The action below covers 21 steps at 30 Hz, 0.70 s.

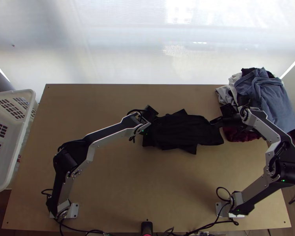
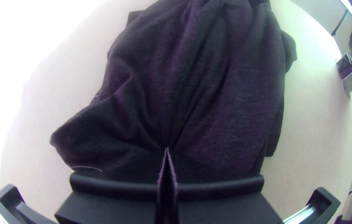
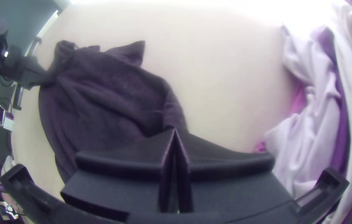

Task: Fold the t-shirt

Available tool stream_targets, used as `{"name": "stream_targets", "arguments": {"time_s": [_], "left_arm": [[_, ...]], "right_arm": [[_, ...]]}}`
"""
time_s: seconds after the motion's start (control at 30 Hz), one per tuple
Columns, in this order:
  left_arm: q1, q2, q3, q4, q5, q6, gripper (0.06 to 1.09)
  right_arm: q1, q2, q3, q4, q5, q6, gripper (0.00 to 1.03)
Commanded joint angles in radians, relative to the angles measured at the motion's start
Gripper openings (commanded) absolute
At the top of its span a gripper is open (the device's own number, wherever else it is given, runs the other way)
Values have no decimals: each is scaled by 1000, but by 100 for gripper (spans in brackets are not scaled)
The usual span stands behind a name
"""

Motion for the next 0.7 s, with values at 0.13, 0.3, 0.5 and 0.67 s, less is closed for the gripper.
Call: {"name": "stream_targets", "arguments": {"time_s": [0.13, 0.3, 0.5, 0.67], "left_arm": [[-4, -25, -9, 2, -7, 7, 9], [-7, -95, 0, 1, -9, -14, 10], [13, -166, 5, 1, -47, -38, 21], [33, -193, 0, -27, -92, -39, 60]], "right_arm": [[-106, -69, 80, -88, -10, 21, 3], [7, -184, 22, -151, -14, 43, 3], [104, -260, -27, -152, -14, 116, 3], [131, -267, -59, -152, -14, 196, 27]]}}
